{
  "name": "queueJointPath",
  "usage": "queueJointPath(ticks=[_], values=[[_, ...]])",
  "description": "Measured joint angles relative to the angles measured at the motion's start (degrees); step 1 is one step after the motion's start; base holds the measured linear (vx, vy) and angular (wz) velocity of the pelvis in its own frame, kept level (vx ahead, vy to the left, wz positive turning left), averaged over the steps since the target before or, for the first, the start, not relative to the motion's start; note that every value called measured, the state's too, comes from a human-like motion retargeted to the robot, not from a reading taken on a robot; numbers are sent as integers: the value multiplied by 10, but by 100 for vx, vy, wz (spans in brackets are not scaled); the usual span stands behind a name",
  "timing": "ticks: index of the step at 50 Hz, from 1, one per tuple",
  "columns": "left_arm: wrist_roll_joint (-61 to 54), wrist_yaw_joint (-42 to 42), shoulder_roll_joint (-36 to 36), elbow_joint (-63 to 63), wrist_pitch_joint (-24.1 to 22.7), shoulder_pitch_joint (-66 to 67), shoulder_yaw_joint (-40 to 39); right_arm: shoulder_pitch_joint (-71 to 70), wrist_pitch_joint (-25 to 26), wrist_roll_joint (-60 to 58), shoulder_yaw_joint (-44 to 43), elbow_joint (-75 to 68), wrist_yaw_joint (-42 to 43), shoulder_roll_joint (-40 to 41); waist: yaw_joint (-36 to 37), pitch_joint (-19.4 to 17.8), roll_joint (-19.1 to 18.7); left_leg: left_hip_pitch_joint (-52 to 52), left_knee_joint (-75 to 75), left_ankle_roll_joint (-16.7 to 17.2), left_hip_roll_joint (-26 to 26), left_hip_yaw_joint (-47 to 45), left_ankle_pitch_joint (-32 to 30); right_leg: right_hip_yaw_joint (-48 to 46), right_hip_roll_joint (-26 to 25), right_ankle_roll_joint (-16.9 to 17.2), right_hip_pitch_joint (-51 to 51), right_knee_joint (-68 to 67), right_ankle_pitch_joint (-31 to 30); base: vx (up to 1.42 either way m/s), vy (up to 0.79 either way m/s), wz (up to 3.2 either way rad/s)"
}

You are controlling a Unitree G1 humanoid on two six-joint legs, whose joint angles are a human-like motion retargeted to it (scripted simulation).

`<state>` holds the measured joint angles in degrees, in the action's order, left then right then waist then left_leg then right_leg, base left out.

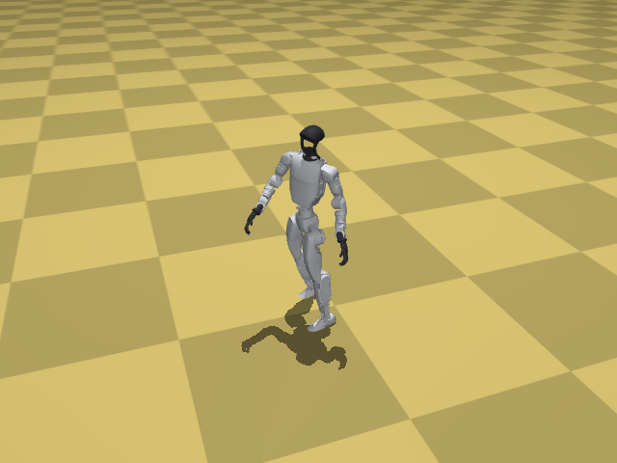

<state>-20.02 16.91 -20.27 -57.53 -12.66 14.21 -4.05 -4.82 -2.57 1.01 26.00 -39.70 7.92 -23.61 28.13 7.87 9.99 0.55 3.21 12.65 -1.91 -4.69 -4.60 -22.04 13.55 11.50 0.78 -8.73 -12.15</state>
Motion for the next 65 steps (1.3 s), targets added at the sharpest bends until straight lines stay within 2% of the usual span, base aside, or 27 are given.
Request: queueJointPath(ticks=[7,11,15,19,28,30,35,40,45,49,55,65], values=[[8,-12,-3,-3,16,-19,11,-32,9,-35,44,-18,-18,19,16,-26,10,-8,-1,-23,20,-45,122,-7,9,-3,-6,11,166,-17,-10,-27],[25,-18,-1,-11,26,-31,14,-48,25,-77,59,-96,0,53,12,-43,10,-8,7,-38,28,-68,138,6,10,-13,-9,25,206,-17,-10,-35],[28,-23,11,-5,22,-21,13,-45,37,-96,42,-185,21,86,-9,-58,-1,-6,15,-42,23,-84,122,27,2,-23,-15,38,200,-16,-9,-40],[26,-24,30,7,16,-4,30,-25,37,-71,12,-220,36,79,-47,-74,-24,-11,15,-34,12,-100,111,47,-10,-20,-34,31,191,-16,-9,-38],[76,-37,18,19,15,-24,110,21,29,12,-66,-238,74,30,-135,-109,-69,-23,17,-33,-4,-114,94,53,-24,25,-60,22,173,-14,-10,-13],[77,-34,10,28,14,-42,116,37,27,37,-88,-238,79,24,-145,-118,-74,-28,18,-35,-3,-108,87,48,-24,35,-61,26,168,-15,-11,14],[52,-23,-4,66,8,-104,120,72,27,74,-108,-245,83,16,-146,-136,-83,-51,18,-41,-5,-113,78,35,-28,35,-74,38,155,-16,-11,24],[31,-23,-2,119,-5,-150,120,81,38,56,-89,-276,75,13,-149,-151,-77,-46,18,-61,16,-197,96,23,0,35,-77,43,157,-10,3,34],[26,-29,4,155,-11,-153,111,65,43,35,-82,-287,71,19,-156,-149,-72,-27,5,-72,24,-246,105,25,14,32,-75,51,161,-2,10,-4],[39,-32,9,143,-9,-140,109,48,35,29,-84,-260,79,25,-173,-136,-77,-15,7,-57,14,-237,104,28,4,28,-72,51,162,2,10,-16],[70,-34,13,63,1,-133,130,22,15,26,-78,-201,87,37,-210,-117,-78,-5,15,-31,3,-228,110,25,-5,30,-70,35,164,4,12,8],[81,-2,18,-70,33,-164,162,2,13,29,-38,-158,70,27,-241,-104,-69,-2,12,-32,-4,-203,122,52,-21,3,-83,-10,197,3,9,21]])
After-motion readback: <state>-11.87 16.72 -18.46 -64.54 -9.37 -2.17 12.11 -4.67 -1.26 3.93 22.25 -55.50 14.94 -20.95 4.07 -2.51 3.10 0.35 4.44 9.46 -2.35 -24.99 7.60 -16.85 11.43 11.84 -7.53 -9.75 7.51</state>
